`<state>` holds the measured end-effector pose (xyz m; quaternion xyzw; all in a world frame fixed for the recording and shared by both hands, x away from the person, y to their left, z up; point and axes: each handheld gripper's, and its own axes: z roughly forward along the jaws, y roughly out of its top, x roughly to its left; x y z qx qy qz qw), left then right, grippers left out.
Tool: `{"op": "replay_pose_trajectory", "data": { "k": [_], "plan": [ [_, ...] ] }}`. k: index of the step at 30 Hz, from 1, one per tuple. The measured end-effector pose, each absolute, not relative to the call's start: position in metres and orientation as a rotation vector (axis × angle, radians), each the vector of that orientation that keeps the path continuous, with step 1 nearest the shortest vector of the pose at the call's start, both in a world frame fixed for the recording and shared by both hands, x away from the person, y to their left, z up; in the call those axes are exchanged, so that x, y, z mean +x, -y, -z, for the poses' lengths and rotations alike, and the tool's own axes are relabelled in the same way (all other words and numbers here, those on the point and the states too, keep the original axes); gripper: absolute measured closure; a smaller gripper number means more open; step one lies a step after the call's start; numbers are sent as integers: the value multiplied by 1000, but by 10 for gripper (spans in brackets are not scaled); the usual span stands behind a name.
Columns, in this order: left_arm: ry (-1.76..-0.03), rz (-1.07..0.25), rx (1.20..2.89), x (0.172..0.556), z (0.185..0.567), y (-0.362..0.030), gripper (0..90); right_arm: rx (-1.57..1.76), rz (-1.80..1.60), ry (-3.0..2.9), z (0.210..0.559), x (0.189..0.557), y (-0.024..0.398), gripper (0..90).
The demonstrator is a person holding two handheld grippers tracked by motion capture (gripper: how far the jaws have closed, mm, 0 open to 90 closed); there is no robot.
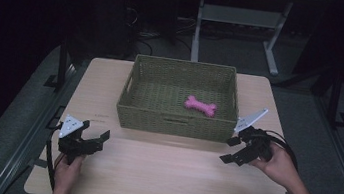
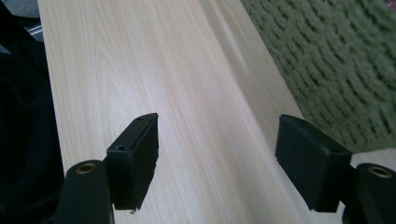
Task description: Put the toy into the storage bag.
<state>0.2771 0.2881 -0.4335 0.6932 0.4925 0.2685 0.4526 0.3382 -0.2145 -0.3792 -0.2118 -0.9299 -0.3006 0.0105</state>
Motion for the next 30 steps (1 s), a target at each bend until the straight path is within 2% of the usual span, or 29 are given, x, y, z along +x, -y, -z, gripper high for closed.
{"op": "replay_pose_trajectory", "data": {
  "k": [30],
  "plan": [
    [-1215, -665, 1713, 277, 434, -289, 130, -786, 951, 2872, 422, 303, 238, 278]
  ]
}}
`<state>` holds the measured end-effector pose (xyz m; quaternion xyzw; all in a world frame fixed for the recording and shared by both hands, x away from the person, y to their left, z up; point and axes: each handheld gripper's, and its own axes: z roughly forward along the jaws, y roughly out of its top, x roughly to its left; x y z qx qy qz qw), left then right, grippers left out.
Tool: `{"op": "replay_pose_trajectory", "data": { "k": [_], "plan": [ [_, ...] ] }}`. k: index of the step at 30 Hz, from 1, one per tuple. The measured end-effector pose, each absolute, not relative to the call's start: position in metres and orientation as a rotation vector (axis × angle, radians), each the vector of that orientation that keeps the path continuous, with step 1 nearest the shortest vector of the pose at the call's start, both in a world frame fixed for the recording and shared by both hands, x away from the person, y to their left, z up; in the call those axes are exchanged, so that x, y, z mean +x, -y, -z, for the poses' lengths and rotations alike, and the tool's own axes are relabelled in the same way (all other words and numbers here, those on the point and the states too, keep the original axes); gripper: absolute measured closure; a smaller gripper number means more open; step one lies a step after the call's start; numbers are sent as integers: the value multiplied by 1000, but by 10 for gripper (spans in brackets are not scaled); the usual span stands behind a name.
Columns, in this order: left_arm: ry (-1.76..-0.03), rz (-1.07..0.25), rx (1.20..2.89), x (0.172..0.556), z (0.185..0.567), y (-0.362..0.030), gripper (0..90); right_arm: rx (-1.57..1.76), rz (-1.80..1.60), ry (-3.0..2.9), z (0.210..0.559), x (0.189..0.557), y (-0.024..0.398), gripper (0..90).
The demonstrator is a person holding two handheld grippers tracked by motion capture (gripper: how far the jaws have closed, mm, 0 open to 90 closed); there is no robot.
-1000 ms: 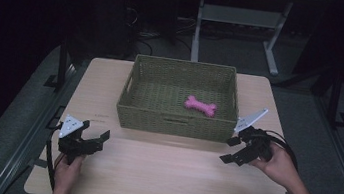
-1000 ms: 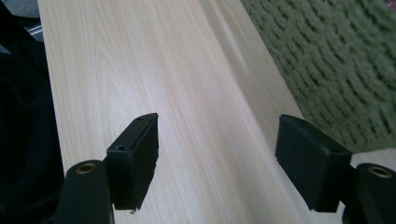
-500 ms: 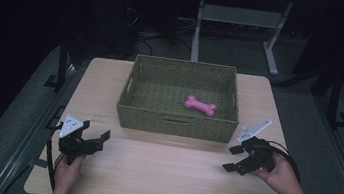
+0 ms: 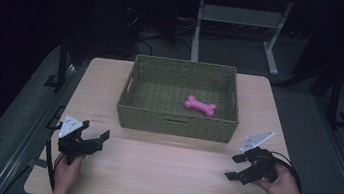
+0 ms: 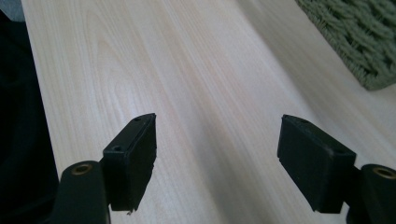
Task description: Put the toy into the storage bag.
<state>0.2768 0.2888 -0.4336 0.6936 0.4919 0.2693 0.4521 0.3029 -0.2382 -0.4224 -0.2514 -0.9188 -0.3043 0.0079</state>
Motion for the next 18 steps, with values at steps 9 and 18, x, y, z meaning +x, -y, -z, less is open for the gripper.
{"op": "replay_pose_trajectory", "data": {
  "k": [9, 18],
  "plan": [
    [-1215, -668, 1714, 276, 434, -288, 130, -828, 936, 2887, 431, 287, 246, 272],
    [-1214, -666, 1715, 277, 434, -289, 130, -884, 1029, 2880, 438, 268, 250, 257]
  ]
}}
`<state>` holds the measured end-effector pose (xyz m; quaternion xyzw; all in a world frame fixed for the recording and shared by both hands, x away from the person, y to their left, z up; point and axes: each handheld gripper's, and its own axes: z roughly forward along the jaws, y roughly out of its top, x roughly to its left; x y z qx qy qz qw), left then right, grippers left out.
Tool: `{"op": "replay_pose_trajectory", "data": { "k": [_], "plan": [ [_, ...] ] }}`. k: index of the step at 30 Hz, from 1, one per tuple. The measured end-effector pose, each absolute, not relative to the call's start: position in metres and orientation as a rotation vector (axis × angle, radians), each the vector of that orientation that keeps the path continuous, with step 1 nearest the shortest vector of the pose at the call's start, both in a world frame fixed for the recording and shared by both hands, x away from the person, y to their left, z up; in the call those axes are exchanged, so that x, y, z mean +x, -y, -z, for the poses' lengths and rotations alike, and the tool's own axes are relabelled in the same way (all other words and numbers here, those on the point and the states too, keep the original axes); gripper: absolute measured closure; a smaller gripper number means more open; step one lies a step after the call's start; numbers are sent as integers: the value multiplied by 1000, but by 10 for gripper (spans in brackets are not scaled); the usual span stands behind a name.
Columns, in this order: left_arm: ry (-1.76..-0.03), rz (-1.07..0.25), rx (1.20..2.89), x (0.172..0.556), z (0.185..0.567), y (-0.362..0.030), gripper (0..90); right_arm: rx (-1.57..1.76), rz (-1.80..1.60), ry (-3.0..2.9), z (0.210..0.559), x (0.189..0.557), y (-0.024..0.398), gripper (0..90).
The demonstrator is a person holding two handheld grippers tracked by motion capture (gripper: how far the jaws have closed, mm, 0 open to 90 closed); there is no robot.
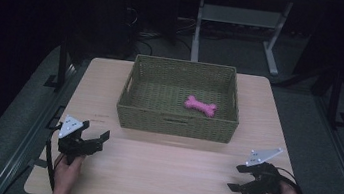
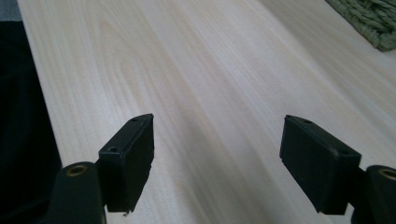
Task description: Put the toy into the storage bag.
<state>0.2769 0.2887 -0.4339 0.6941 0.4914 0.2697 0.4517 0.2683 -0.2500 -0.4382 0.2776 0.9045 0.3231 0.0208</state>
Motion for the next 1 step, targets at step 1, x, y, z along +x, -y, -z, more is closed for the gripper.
{"op": "replay_pose_trajectory", "data": {
  "k": [1],
  "plan": [
    [-1214, -667, 1713, 277, 434, -289, 130, 860, -1013, -2798, 439, 265, 250, 257]
  ]
}}
